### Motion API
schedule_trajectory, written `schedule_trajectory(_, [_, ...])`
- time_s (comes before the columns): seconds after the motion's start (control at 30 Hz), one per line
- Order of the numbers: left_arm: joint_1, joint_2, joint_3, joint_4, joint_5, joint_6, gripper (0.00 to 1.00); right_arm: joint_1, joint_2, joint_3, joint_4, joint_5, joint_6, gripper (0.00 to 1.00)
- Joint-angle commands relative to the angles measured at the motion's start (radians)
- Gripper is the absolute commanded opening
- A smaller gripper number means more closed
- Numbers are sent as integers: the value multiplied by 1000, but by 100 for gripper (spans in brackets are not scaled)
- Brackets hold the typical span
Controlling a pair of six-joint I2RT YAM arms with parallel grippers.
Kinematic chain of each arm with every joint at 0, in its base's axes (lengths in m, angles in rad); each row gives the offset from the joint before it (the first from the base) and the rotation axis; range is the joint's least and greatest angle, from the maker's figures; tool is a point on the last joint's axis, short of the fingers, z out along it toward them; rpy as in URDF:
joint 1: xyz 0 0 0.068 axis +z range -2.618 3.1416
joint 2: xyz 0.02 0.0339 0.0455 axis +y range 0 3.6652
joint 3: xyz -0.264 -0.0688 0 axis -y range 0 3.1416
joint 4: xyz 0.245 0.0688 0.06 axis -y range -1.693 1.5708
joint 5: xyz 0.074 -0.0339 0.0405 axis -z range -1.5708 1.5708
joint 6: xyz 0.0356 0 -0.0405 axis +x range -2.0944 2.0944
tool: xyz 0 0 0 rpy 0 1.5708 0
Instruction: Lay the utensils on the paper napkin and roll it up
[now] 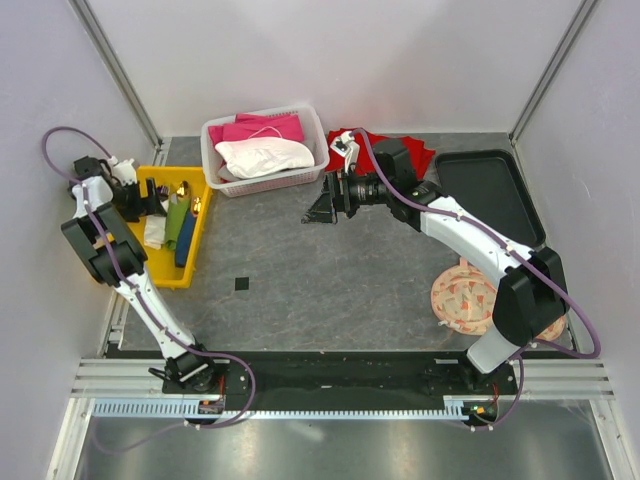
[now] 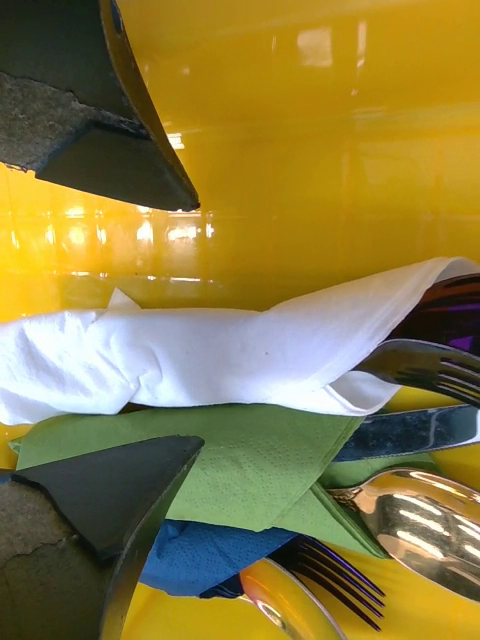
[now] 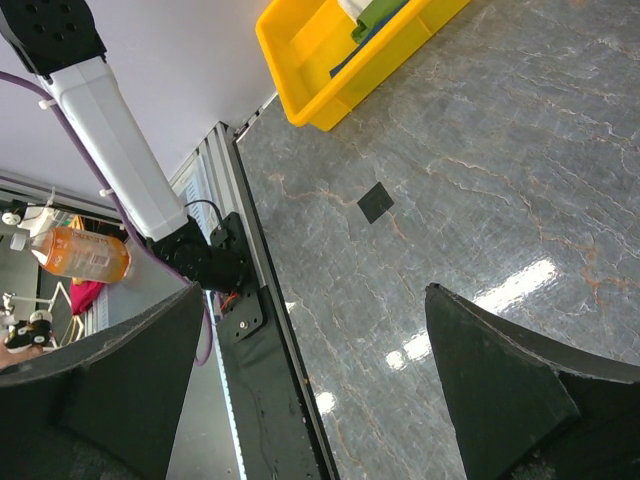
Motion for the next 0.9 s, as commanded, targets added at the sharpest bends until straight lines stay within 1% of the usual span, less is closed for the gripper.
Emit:
schedule_trajectory(0.0, [42,-84,-6,89,-7,-26,100,3,-41,4,36,-25,-17,98])
schedule_trajectory(0.17, [30,-136,-46,92,60,-23,100,3,-43,5,36,-25,-20,98])
schedule_trajectory(0.27, [16,-170,-81,115,65,-33,100,5,-41,7,36,-21,-20,98])
schedule_trajectory(0.33, [8,-220,-119,165,42,-62,100,2,-45,7,34,-15,-20,98])
schedule_trajectory(0.37, [5,-237,-130,187,8,-72,100,2,-46,7,36,-13,-21,98])
schedule_trajectory(0.5, [-16,-372,-185,274,-70,-100,100,-6,-54,9,30,4,-21,98])
schedule_trajectory(0.57, [-64,-423,-209,287,-116,-66,100,-20,-61,18,8,21,-26,98])
schedule_trajectory(0.6, [-118,-446,-216,287,-140,-53,100,-27,-63,22,-2,31,-37,98])
schedule_trajectory(0.63, [-148,-495,-230,284,-170,-42,100,-37,-72,27,-10,37,-38,98])
schedule_trajectory(0.67, [-179,-513,-230,255,-217,-42,100,-61,-75,30,-30,51,-41,98])
schedule_trajectory(0.7, [-238,-533,-225,226,-222,-42,100,-69,-89,33,-47,63,-55,98])
schedule_trajectory(0.77, [-306,-575,-204,138,-249,-48,100,-109,-101,38,-97,80,-70,98])
schedule_trajectory(0.8, [-381,-589,-195,109,-265,-52,100,-124,-118,38,-117,106,-92,98])
schedule_trajectory(0.87, [-447,-627,-178,52,-251,-72,100,-165,-140,36,-182,139,-109,98])
